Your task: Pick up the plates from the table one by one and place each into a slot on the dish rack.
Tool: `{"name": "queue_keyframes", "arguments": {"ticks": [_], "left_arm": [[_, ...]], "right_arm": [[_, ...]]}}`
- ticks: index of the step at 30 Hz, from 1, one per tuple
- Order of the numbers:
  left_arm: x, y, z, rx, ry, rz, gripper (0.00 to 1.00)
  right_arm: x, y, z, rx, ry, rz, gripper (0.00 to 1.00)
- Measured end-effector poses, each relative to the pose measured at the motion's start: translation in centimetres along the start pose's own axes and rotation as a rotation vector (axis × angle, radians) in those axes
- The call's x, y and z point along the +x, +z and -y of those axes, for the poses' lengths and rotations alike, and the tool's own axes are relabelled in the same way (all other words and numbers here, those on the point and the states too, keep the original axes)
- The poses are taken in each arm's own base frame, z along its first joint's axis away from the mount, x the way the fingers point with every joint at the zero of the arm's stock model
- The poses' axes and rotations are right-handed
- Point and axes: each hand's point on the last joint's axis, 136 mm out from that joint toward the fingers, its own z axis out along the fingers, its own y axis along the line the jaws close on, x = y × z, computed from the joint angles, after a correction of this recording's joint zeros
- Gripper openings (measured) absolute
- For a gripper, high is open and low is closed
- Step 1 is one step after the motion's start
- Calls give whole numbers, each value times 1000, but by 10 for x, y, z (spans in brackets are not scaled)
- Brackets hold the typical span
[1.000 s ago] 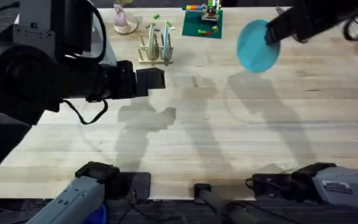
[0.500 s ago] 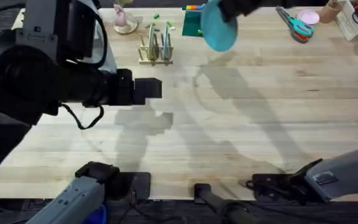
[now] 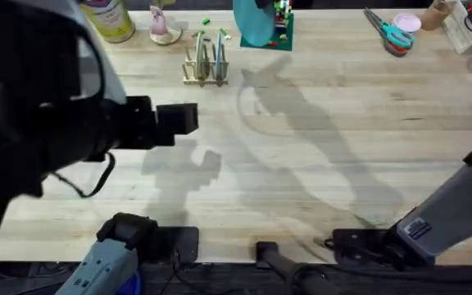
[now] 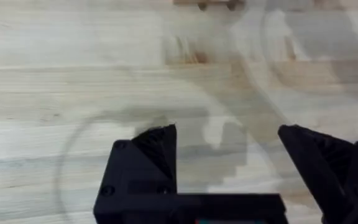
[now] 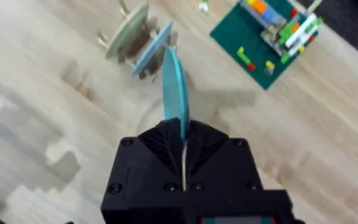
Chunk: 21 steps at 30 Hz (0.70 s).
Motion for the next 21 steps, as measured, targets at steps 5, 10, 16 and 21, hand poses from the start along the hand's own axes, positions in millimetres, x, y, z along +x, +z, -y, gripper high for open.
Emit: {"name": "queue_keyframes", "arguments": {"ticks": [5,10,16,21], "left_arm": [[-5,-15,-9,-41,-1,84,993],[-9,-20,-12,-56,-3,118,993],[-9,-20,-12,-59,-3,119,993],[-9,-20,-12,-59,-3,119,993]], "right_arm": [[-18,6,-10,-9,10,60,30],[-31,10,-20,-22,39,107,30],[-43,9,-21,-29,164,154,30],[-46,8,-20,-12,252,166,30]]}}
